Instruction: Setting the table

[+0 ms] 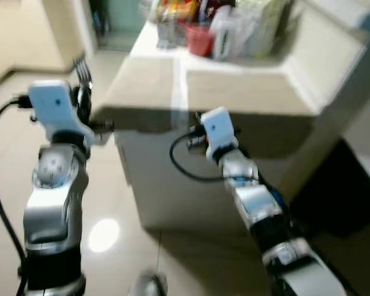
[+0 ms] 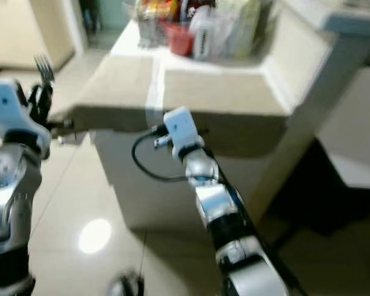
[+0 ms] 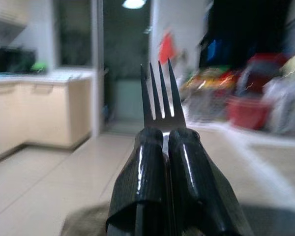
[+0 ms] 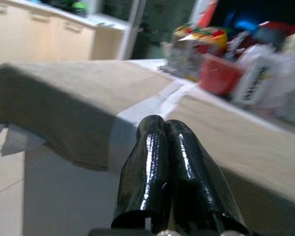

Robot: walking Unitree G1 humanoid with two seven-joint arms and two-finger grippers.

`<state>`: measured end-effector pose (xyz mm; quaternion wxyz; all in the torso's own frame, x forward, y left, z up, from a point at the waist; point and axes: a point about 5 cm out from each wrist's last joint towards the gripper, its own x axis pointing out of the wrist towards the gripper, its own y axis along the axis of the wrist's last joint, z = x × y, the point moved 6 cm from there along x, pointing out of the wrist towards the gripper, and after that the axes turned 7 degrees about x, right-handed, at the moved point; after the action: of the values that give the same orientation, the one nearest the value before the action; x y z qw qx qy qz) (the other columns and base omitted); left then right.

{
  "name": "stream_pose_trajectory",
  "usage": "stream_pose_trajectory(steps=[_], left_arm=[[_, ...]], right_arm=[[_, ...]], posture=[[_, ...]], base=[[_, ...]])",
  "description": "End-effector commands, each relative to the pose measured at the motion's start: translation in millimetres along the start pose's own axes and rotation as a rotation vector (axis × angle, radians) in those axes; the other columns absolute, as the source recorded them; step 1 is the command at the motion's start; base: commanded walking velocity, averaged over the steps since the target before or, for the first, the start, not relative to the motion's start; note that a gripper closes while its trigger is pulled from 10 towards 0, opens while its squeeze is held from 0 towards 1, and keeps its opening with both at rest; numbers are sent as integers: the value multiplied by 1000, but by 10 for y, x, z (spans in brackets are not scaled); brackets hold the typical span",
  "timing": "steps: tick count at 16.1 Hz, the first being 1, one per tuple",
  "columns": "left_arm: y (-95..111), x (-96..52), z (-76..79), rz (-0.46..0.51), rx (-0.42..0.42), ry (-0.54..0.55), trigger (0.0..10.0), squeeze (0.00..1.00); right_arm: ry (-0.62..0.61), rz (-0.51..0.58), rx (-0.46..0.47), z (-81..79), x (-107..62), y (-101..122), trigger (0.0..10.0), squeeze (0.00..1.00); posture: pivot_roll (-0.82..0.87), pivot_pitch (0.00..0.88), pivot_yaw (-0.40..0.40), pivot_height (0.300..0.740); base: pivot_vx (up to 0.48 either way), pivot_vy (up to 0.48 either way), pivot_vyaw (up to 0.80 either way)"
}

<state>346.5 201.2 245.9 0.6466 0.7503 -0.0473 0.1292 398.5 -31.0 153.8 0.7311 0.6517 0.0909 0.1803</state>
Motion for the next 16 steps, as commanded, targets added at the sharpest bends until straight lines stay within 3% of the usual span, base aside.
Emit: stream_pose_trajectory(steps=[1,10,16], left_arm=[[55,-7,98,19,-6,-31,0,0],[-156,11,200,-53,46,-56,0,0],[-259,68,330,-84,31,-71,0,0]], right_arm=[[-17,-5,13,60,14,-1,10000,0],[-23,0,18,66,41,9,10000,0],[-35,3,10,87,27,5,10000,0]], posture=[[75,7,-25,727],[74,7,-18,727],[52,7,-5,727]], base=[[0,-480,0],[0,-473,0],[261,-400,0]])
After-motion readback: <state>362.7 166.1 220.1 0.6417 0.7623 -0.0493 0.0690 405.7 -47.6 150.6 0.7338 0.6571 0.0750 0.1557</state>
